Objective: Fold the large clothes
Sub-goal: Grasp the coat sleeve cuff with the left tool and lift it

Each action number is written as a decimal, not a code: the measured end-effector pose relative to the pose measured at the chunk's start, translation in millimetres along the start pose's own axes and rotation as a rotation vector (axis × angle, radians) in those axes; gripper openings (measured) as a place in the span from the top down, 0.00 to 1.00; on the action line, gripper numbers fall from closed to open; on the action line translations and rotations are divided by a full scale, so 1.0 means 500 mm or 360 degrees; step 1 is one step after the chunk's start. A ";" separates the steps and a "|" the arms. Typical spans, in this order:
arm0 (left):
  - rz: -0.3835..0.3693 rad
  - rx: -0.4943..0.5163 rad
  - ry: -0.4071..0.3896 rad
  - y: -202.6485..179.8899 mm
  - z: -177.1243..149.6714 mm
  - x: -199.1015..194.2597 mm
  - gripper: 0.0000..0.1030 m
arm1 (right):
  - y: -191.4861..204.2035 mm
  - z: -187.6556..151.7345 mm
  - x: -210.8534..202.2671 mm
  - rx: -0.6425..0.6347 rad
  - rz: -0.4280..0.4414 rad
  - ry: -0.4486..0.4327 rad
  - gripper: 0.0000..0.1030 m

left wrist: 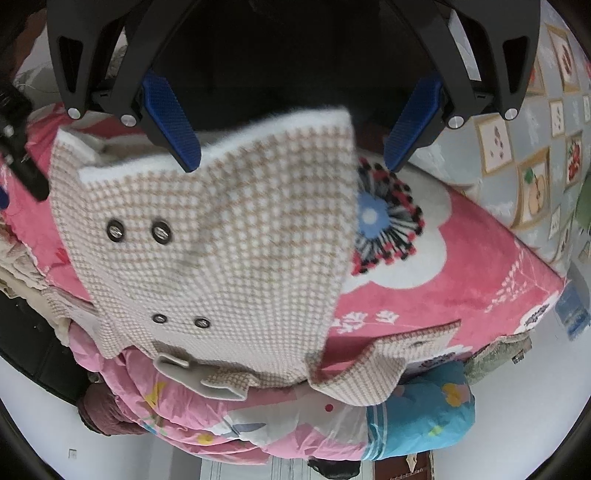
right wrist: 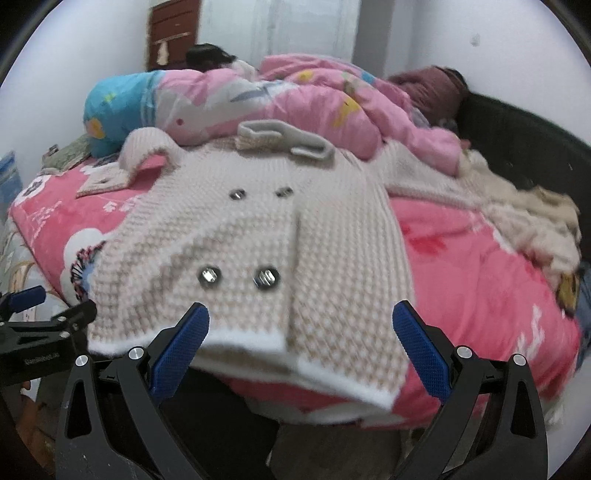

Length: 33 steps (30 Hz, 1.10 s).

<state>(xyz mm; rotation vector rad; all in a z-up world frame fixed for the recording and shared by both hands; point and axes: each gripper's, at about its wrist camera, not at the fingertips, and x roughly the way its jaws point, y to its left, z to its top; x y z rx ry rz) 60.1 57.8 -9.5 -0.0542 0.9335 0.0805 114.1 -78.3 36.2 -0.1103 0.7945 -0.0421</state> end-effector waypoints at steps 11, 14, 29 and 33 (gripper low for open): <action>-0.0216 -0.0018 -0.0159 0.149 0.120 0.006 0.05 | 0.085 0.177 0.026 -0.0034 0.0602 -0.0145 0.07; -0.0356 -0.0113 -0.0165 0.212 0.169 0.007 0.05 | 0.143 0.244 0.077 -0.0106 0.0687 -0.0110 0.07; 0.0174 -0.0588 0.0001 0.471 0.446 0.345 0.05 | 0.283 0.418 0.452 -0.0119 0.0704 0.0239 0.07; 0.0228 -0.0822 0.0107 0.546 0.461 0.447 0.13 | 0.280 0.374 0.523 -0.0084 0.0716 0.0307 0.07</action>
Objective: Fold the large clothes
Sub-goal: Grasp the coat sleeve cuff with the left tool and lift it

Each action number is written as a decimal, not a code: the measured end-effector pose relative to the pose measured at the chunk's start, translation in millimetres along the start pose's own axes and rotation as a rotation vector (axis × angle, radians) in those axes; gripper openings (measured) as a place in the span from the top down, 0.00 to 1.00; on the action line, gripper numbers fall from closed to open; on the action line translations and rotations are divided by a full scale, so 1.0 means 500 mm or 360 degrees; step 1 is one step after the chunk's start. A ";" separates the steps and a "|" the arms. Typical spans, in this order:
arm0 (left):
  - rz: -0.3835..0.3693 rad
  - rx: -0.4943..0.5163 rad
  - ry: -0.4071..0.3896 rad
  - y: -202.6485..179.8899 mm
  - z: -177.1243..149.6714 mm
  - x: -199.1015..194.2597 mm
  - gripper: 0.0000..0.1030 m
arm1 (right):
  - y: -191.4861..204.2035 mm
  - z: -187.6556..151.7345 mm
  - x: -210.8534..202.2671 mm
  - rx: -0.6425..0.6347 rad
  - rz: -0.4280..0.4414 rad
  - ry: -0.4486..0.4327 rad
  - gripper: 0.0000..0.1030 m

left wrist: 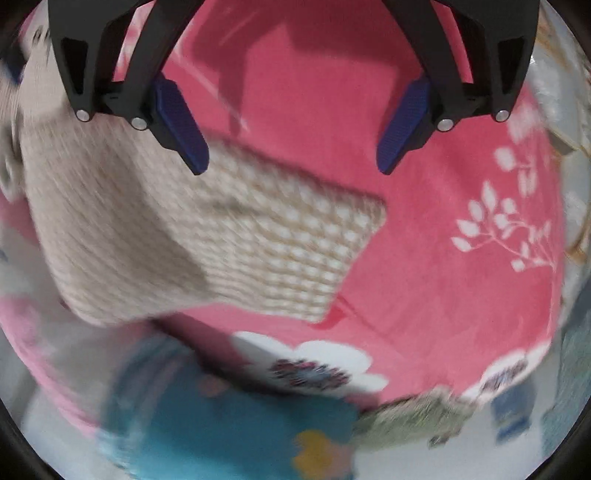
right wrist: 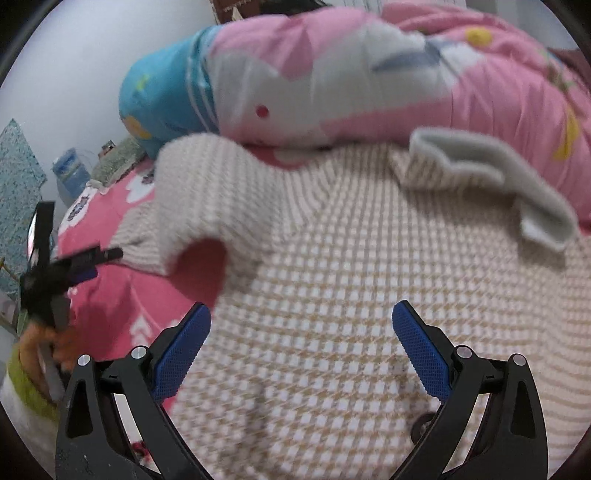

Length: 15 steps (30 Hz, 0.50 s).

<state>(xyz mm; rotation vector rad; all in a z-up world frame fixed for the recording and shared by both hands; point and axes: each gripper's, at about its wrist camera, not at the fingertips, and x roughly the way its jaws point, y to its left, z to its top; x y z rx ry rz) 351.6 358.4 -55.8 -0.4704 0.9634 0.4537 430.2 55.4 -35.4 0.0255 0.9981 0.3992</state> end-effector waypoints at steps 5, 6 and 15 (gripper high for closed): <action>0.0035 -0.0202 0.0005 0.024 0.032 0.048 0.17 | -0.022 -0.026 0.037 -0.0024 0.0042 -0.0032 0.07; 0.0055 -0.0204 -0.0012 0.021 0.033 0.048 0.22 | -0.025 -0.034 0.042 -0.0028 0.0064 -0.0032 0.07; 0.0595 0.0218 -0.0320 -0.086 0.055 0.014 0.87 | -0.035 -0.073 0.046 -0.0062 0.0219 -0.0088 0.07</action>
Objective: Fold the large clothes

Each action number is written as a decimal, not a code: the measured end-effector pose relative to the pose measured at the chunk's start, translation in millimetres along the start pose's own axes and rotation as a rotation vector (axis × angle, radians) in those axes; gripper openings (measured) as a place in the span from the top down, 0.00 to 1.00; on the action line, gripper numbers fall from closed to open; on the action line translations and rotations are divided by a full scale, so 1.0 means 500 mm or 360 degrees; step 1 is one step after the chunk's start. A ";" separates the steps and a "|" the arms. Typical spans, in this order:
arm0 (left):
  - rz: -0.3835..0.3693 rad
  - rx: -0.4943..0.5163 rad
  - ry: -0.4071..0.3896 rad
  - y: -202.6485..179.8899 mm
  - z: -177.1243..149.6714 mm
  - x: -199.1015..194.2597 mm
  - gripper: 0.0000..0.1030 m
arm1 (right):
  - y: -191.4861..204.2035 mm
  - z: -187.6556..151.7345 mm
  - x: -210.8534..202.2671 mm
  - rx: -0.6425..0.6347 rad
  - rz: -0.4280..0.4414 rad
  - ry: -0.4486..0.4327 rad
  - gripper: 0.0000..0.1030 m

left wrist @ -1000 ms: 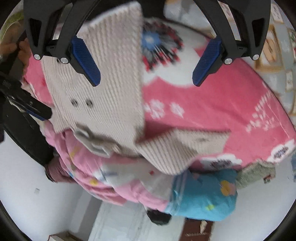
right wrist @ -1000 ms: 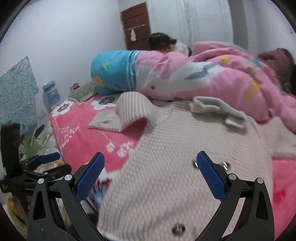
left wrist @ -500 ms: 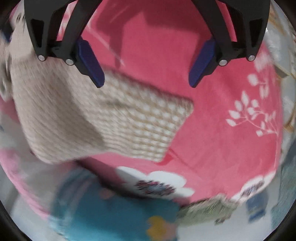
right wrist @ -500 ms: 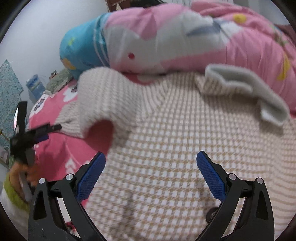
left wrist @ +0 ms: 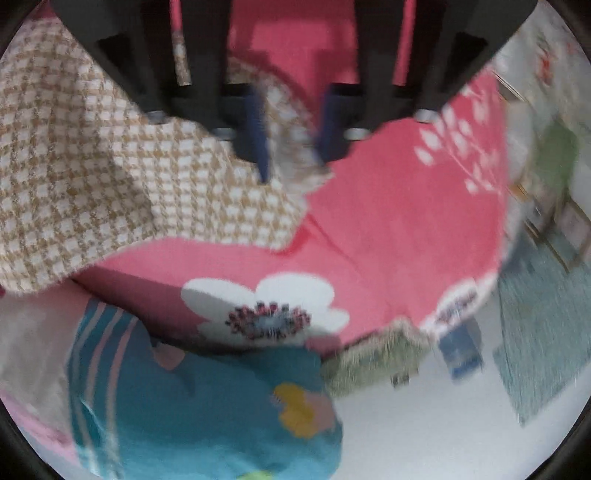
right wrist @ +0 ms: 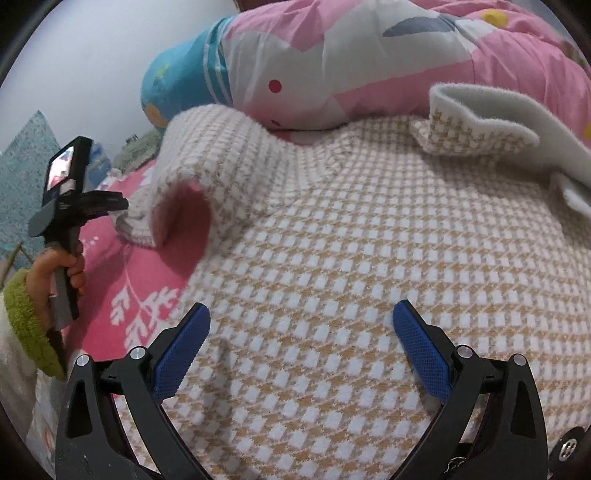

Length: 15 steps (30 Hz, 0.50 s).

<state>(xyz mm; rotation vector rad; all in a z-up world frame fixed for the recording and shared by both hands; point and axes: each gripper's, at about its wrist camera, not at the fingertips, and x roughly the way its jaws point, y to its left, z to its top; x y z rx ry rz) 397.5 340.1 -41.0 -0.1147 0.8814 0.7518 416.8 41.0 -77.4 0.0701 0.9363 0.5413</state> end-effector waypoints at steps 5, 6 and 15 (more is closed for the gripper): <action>0.0012 0.0101 -0.0160 -0.018 0.039 -0.081 0.89 | -0.043 -0.001 -0.018 0.0137 0.0190 -0.0058 0.07; -0.0005 0.0126 -0.0214 -0.025 0.049 -0.116 0.89 | -0.050 0.000 -0.020 0.0167 0.0229 -0.0071 0.07; -0.0591 0.0318 -0.0662 -0.172 0.077 -0.550 0.90 | -0.062 -0.004 -0.034 0.0209 0.0276 -0.0116 0.07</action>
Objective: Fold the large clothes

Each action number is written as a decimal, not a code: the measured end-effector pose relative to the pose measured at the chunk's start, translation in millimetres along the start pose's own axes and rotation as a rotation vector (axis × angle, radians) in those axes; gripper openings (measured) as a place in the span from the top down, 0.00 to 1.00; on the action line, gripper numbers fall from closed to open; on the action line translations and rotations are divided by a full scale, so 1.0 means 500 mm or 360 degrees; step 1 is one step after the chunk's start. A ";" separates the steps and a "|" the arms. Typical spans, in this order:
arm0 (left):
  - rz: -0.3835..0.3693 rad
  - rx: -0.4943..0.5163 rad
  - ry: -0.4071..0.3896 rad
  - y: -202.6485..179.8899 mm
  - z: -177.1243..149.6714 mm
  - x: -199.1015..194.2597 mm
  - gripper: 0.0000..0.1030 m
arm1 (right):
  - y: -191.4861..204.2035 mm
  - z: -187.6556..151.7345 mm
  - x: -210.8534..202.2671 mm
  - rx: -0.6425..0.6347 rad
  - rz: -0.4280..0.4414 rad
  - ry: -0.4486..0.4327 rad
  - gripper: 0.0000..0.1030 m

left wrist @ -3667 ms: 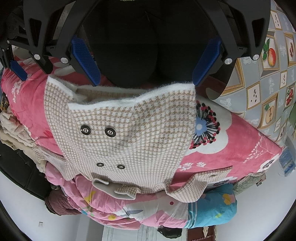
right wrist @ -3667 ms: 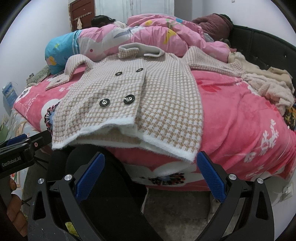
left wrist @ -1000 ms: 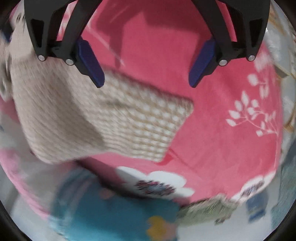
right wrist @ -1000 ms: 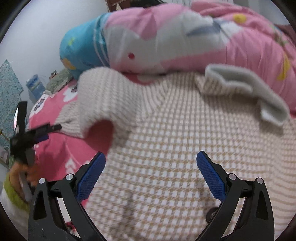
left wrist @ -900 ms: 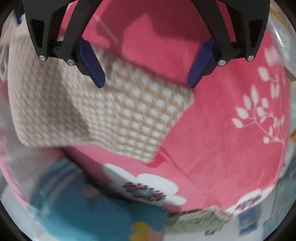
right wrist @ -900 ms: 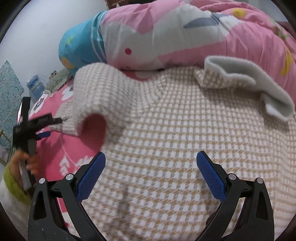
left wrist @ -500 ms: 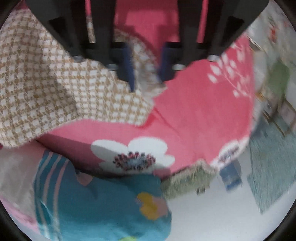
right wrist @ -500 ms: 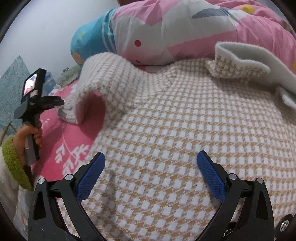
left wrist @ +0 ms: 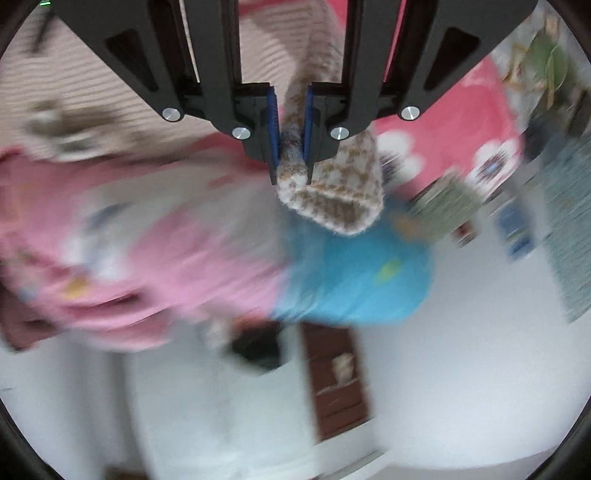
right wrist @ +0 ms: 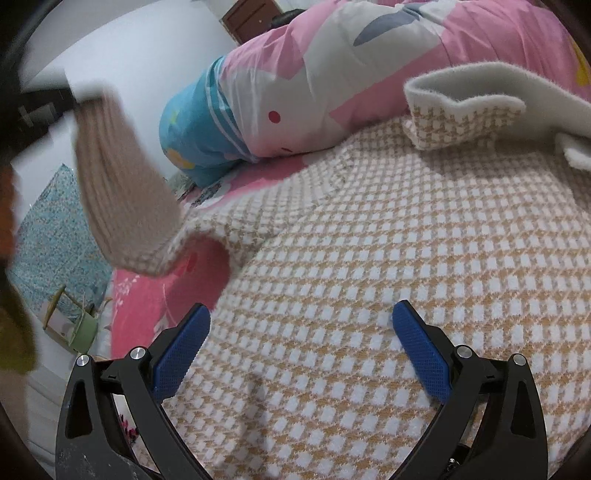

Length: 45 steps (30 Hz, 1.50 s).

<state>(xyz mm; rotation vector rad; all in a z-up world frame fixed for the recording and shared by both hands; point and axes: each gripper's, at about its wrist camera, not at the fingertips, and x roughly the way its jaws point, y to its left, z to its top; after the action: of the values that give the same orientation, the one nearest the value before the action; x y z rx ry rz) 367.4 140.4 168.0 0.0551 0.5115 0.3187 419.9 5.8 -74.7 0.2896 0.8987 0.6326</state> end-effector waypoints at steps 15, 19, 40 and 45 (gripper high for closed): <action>-0.0864 0.0226 0.0216 -0.295 -0.010 -0.167 0.17 | -0.039 -0.137 -0.329 0.0183 -0.0267 -0.0010 0.07; -0.0744 0.0185 0.0243 -0.214 -0.064 -0.173 0.15 | -0.094 -0.146 -0.426 0.0261 -0.0258 -0.0009 0.07; -0.0309 0.0028 0.0846 -0.021 -0.436 0.171 0.16 | -0.196 0.105 -0.094 0.0406 -0.0357 0.0423 0.68; -0.0345 0.0014 0.0846 -0.008 -0.437 0.185 0.16 | -0.113 0.107 -0.126 0.0099 -0.0372 0.0448 0.93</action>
<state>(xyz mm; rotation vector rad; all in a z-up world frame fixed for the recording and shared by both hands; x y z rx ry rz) 337.6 159.6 -66.8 -0.0797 1.0374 0.1140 455.8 -76.3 -29.9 0.1491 1.2046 0.4347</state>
